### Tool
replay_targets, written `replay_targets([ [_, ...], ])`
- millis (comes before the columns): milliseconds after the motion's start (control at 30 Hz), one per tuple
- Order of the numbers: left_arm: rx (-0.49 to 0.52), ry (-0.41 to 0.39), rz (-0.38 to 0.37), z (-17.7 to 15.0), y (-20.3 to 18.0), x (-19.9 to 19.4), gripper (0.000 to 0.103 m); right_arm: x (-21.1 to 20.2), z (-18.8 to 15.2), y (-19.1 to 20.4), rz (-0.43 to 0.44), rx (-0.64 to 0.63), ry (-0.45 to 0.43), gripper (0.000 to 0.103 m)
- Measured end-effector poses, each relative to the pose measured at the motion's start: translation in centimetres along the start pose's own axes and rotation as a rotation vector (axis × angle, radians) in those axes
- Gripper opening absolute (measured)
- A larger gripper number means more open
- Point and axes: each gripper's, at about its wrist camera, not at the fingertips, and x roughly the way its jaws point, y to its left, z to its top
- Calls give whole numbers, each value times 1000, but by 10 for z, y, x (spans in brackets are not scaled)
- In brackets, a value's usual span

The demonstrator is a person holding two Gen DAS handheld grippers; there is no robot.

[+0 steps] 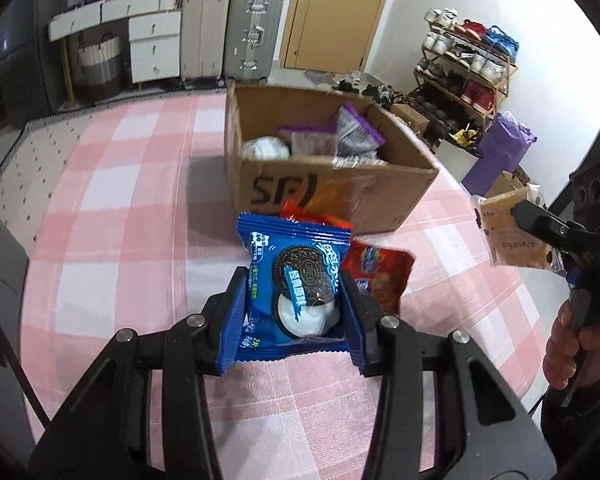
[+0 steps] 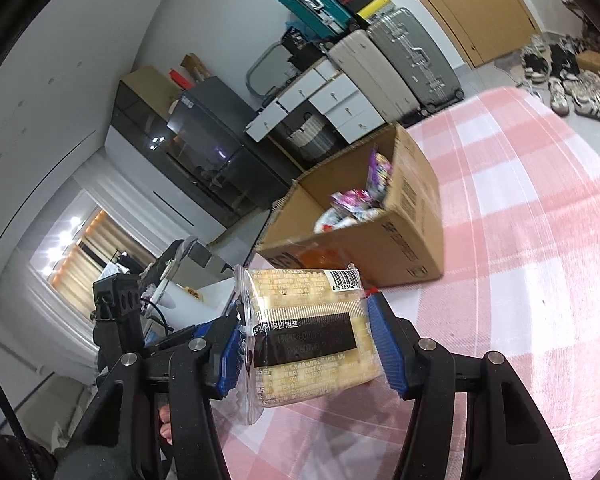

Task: Organize snacks
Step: 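Carry Oreo pack with left gripper while right gripper carries cracker packet over box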

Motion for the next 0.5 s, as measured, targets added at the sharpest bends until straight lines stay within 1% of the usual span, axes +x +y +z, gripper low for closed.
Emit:
replay_targets([
  [133,16,-26,-19,19,-9,-23,40,-8,11,19,3,-49,-16,58],
  [233,36,-33,-65,36,-17,-40,40,-14,24,33,4,-90,-32,58],
  [367,76,-56,-61,63,-29,-54,40,-18,42,51,8,-138,-49,58],
  [500,70,-73,-66,90,-29,-59,40,-17,58,66,23,-167,-57,58],
])
